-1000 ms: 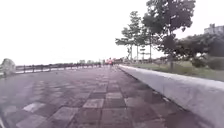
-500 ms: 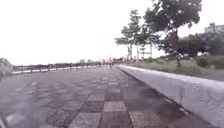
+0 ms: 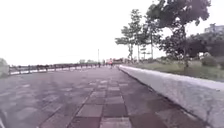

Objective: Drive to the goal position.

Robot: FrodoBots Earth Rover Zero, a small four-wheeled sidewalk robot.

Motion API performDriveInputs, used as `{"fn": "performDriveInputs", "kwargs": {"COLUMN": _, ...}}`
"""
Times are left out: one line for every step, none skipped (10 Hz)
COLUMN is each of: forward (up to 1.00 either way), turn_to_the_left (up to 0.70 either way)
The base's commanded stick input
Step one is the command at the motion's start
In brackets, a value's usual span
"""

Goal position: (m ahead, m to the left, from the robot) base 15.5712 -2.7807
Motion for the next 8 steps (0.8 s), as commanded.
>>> {"fn": "performDriveInputs", "kwargs": {"forward": 1.00, "turn_to_the_left": 0.00}}
{"fn": "performDriveInputs", "kwargs": {"forward": 1.00, "turn_to_the_left": 0.00}}
{"fn": "performDriveInputs", "kwargs": {"forward": 1.00, "turn_to_the_left": 0.16}}
{"fn": "performDriveInputs", "kwargs": {"forward": 1.00, "turn_to_the_left": 0.28}}
{"fn": "performDriveInputs", "kwargs": {"forward": 1.00, "turn_to_the_left": 0.00}}
{"fn": "performDriveInputs", "kwargs": {"forward": 1.00, "turn_to_the_left": 0.00}}
{"fn": "performDriveInputs", "kwargs": {"forward": 1.00, "turn_to_the_left": 0.00}}
{"fn": "performDriveInputs", "kwargs": {"forward": 1.00, "turn_to_the_left": 0.00}}
